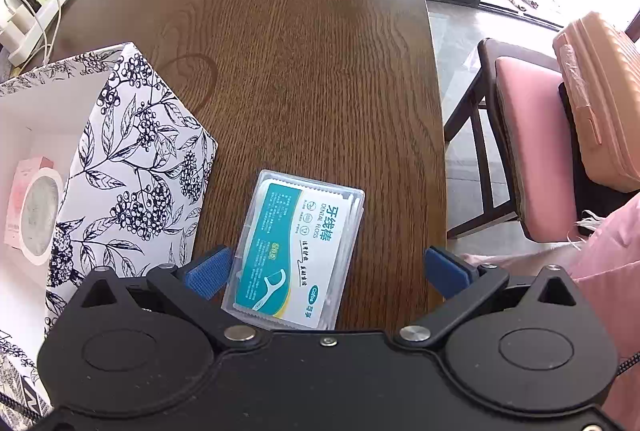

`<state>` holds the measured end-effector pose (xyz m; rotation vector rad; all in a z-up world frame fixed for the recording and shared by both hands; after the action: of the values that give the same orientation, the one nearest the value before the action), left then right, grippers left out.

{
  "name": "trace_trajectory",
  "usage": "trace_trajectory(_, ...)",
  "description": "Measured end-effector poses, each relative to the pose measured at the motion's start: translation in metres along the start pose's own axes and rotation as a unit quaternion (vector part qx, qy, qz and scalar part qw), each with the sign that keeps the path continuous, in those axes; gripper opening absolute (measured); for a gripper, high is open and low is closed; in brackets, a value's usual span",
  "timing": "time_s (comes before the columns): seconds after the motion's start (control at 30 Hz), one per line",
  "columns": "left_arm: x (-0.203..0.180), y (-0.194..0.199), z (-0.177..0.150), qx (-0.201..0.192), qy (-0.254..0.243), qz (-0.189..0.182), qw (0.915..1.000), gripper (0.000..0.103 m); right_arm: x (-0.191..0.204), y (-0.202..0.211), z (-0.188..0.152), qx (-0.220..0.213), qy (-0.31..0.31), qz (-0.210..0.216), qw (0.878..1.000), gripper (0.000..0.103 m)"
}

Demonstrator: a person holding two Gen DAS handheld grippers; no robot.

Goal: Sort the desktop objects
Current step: 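Lower the left gripper onto the dental floss box and close on it, then carry the floss box with the left gripper into the open box and release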

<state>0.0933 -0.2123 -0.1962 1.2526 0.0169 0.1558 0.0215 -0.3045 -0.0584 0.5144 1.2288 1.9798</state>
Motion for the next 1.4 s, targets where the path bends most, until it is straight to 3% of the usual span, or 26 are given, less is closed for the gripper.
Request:
trace_trajectory(0.17,0.002,-0.001,-0.001,0.002,0.007,-0.002,1.0,0.095,0.0,0.0,-0.001,-0.002,-0.005,0.003,1.0,0.103)
trace_trajectory(0.27,0.005,0.001,-0.002,0.001,0.02,-0.011,0.9997,0.084,-0.001,-0.001,-0.001,-0.003,-0.009,0.004,1.0,0.103)
trace_trajectory(0.37,0.007,0.004,-0.001,-0.003,0.035,-0.02,0.9992,0.068,-0.003,-0.002,-0.001,-0.004,-0.013,0.008,1.0,0.103)
trace_trajectory(0.4,0.009,0.005,-0.001,-0.007,0.043,-0.022,0.9988,0.057,-0.003,-0.002,0.0,-0.004,-0.014,0.009,1.0,0.103)
trace_trajectory(0.5,0.012,0.007,-0.002,-0.014,0.059,-0.026,0.9978,0.056,-0.002,-0.004,0.002,-0.005,-0.013,0.013,1.0,0.103)
trace_trajectory(0.77,0.0,0.048,0.001,-0.083,0.062,-0.027,0.9943,0.056,-0.002,-0.005,0.011,-0.007,-0.008,0.018,1.0,0.103)
trace_trajectory(1.0,0.013,0.119,-0.001,-0.131,0.081,-0.008,0.988,0.056,-0.005,0.002,0.027,-0.026,0.006,0.004,1.0,0.103)
trace_trajectory(1.13,0.047,0.163,0.009,-0.15,0.092,0.019,0.9842,0.056,-0.01,-0.002,0.039,-0.033,0.011,0.002,0.999,0.103)
trace_trajectory(1.27,0.087,0.171,0.025,-0.138,0.069,0.038,0.9872,0.056,-0.018,-0.012,0.05,-0.042,-0.004,0.005,0.999,0.103)
trace_trajectory(1.4,0.122,0.143,0.036,-0.082,0.026,0.041,0.9954,0.056,-0.03,-0.021,0.055,-0.05,-0.036,0.002,0.998,0.103)
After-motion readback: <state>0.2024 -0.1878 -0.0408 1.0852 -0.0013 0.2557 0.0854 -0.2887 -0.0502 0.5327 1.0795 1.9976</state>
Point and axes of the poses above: each gripper's, at about its wrist camera, not at the fingertips, and y roughly against the way its jaws point, x to its left, z to its top, the point moved 3 cm from there along -y, roughly the way its jaws point, and after that the axes turned 2 degrees about -z, right-handed, at the moved point
